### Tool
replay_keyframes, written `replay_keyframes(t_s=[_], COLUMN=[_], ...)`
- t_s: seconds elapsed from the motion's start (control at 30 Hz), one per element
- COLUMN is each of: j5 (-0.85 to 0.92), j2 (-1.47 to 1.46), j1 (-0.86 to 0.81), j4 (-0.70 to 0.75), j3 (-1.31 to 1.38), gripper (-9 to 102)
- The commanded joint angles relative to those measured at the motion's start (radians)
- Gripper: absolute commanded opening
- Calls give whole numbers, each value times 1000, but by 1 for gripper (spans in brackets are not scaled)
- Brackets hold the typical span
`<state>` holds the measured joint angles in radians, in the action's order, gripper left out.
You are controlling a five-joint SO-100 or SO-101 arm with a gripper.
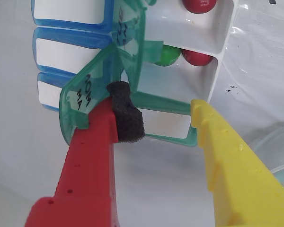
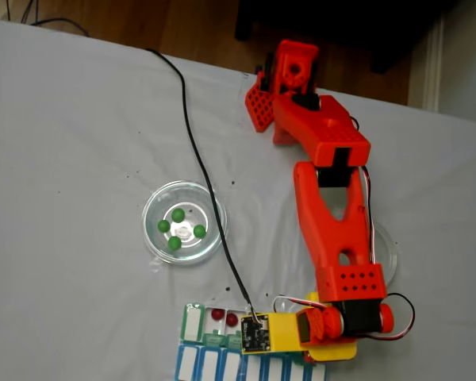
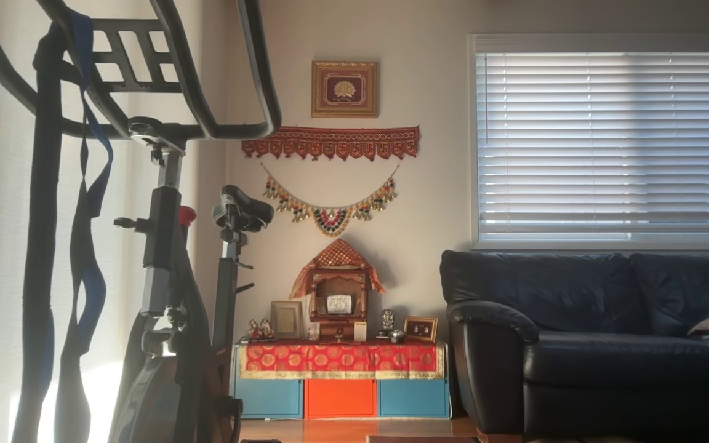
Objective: Sort medicines into box.
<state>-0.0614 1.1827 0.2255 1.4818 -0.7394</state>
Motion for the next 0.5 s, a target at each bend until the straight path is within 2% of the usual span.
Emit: replay_keyframes(t_s=[0.0,0.07,0.17,0.2,0.3,0.37,0.47], j5=[15,41,103,100,115,127,163], j2=[38,23,-61,-60,81,147,238], j1=[-18,-23,-40,-44,-63,-69,-83], j4=[32,121,396,426,425,425,425], j3=[118,190,454,479,299,212,72], gripper=[20,21,21,18,12,1,1])
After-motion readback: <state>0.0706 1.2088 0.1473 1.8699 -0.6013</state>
